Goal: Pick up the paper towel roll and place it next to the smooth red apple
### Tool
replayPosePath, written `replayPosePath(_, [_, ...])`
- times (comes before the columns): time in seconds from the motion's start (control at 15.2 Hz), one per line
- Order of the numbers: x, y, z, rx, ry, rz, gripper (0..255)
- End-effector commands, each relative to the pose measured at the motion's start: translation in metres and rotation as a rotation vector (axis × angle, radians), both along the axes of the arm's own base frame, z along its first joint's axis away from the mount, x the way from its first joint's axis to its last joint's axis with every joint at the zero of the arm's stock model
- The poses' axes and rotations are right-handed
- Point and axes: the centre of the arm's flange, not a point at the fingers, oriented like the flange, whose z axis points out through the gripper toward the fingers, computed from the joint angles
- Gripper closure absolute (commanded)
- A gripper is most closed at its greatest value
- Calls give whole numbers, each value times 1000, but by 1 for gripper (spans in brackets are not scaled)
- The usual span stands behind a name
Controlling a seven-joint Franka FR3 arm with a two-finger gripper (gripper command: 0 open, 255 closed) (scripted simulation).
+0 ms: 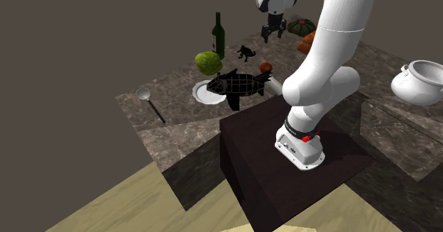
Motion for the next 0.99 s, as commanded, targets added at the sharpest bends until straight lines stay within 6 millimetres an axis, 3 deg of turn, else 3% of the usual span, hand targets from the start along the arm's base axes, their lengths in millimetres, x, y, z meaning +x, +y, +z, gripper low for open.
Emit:
replayPosePath(0.0, [0, 0, -11, -1, -1, 0, 0])
replayPosePath(0.13, [0, -1, -19, -1, -1, 0, 0])
replayPosePath(0.59, [0, -1, -19, 0, 0, 0, 0])
replayPosePath(0.66, [0, -1, -19, 0, 0, 0, 255])
replayPosePath(0.92, [0, -1, -19, 0, 0, 0, 255])
